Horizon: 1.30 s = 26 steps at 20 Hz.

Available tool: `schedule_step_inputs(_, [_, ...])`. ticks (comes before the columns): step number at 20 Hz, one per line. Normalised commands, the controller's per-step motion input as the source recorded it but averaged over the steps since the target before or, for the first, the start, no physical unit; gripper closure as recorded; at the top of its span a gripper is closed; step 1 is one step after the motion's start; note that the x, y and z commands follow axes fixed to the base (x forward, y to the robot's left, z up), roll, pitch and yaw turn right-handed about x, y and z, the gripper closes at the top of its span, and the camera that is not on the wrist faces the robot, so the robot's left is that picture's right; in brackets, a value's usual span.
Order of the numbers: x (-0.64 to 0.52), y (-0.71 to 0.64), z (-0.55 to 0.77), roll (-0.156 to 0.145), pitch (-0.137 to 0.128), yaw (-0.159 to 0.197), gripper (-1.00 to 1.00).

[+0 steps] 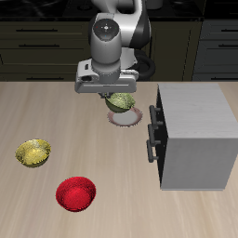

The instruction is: Place the green bowl on the plate

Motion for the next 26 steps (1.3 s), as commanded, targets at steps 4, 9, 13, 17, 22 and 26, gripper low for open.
schedule_step_inputs(4, [0.01, -0.11, -0.15, -0.005, 0.041, -0.01, 1.0])
schedule_step_inputs(9, [-0.37, 0.21, -0.02, 0.057, -0.008, 0.021, 1.0])
schedule_step_inputs(13, [-0.3, 0.04, 0.0, 0.02, -0.048, 0.034, 1.0])
schedule_step_inputs(17, [-0.25, 0.06, -0.37, 0.042, 0.071, 0.0, 1.0])
schedule_step_inputs(22, [-0.04, -0.03, -0.13, -0.003, 0.006, 0.007, 1.0])
schedule_step_inputs(26, [0.12, -0.06, -0.31, -0.027, 0.049, 0.008, 1.0])
